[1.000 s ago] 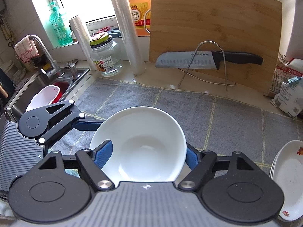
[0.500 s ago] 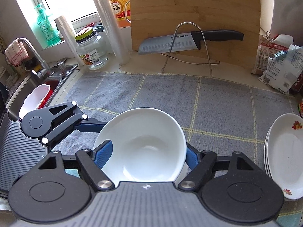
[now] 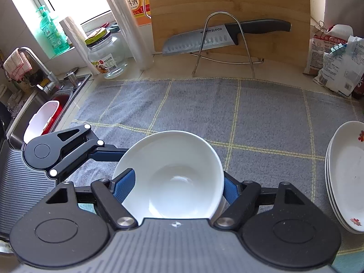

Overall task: Organize plates and bowls
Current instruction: 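Lower the held bowl into the top bowl of the stack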

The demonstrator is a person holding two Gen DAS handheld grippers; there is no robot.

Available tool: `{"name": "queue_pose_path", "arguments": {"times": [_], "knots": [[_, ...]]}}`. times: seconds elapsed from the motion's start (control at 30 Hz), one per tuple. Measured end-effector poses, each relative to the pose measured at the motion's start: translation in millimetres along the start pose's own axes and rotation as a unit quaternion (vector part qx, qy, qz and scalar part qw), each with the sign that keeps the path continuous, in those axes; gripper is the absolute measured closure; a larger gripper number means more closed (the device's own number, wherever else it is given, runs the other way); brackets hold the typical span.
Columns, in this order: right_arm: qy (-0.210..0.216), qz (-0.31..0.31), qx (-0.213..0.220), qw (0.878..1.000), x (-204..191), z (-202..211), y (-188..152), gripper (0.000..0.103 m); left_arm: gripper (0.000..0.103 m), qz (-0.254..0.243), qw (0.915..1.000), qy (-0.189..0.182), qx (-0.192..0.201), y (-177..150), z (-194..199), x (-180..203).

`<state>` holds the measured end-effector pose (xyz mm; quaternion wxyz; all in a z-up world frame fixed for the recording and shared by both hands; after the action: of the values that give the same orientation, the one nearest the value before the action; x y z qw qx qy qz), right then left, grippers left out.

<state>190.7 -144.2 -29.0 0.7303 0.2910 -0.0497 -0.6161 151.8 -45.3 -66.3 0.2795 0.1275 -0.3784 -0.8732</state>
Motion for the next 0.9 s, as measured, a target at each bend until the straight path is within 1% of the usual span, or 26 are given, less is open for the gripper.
{"name": "queue_pose_path", "arguments": {"times": [0.37,0.9], "knots": [[0.004,-0.003,-0.001,1.0,1.2,-4.4,0.3,0.02,0.011,-0.001,1.0,0.005,-0.007,-1.7,-2.3,-0.1],[0.007,-0.002,-0.001,1.0,0.9,-5.3,0.1,0.019,0.011,-0.004,0.9999,0.009,-0.007,-2.5,-2.4,1.7]]}}
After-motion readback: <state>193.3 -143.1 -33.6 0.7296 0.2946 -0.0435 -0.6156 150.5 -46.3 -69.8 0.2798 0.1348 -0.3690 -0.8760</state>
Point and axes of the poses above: each gripper's, at about its wrist camera, not at the fingertips, and z roughly against the way its jaws point, x to its right, y to its top, the point moved 4 cm from there along -z, roughly the way its jaws point
